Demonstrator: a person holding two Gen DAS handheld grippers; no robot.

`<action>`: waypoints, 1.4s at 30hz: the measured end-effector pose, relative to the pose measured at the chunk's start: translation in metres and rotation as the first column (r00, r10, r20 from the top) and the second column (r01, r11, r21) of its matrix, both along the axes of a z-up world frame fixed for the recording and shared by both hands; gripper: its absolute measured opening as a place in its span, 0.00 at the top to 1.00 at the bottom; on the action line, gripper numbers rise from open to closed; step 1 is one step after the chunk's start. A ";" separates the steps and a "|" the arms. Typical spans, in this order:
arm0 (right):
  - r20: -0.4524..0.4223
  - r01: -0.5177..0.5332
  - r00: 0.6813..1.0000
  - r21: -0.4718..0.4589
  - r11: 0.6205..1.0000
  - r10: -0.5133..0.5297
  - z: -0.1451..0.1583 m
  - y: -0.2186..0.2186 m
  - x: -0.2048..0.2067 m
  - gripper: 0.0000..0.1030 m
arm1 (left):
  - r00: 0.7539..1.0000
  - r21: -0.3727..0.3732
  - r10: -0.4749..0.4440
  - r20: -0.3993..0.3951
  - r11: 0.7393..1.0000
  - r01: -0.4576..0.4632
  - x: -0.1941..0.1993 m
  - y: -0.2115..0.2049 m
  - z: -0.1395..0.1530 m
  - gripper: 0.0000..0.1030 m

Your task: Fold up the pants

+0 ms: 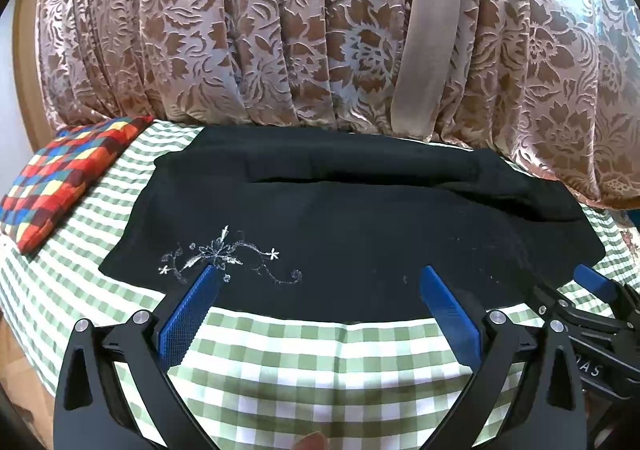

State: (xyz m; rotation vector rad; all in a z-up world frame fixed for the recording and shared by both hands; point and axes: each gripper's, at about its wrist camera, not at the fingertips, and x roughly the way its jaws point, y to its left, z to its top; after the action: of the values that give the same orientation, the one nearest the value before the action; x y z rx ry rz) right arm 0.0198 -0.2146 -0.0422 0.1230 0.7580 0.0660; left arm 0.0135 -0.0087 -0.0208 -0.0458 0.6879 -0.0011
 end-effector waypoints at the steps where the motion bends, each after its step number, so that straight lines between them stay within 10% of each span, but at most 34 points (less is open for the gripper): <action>1: -0.002 0.003 1.000 0.001 1.000 -0.003 0.000 0.000 -0.001 0.02 | 1.000 -0.001 -0.003 0.000 1.000 0.003 -0.001 0.000 0.000 0.03; 42: -0.031 -0.019 0.999 0.095 0.995 0.022 -0.008 -0.007 -0.004 0.02 | 1.000 -0.004 -0.009 -0.006 1.000 0.009 -0.006 0.003 -0.008 0.03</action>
State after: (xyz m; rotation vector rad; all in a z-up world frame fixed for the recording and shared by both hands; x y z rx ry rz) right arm 0.0160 -0.2220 -0.0502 0.2065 0.7879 0.1199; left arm 0.0075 -0.0057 -0.0283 -0.0471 0.6944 -0.0107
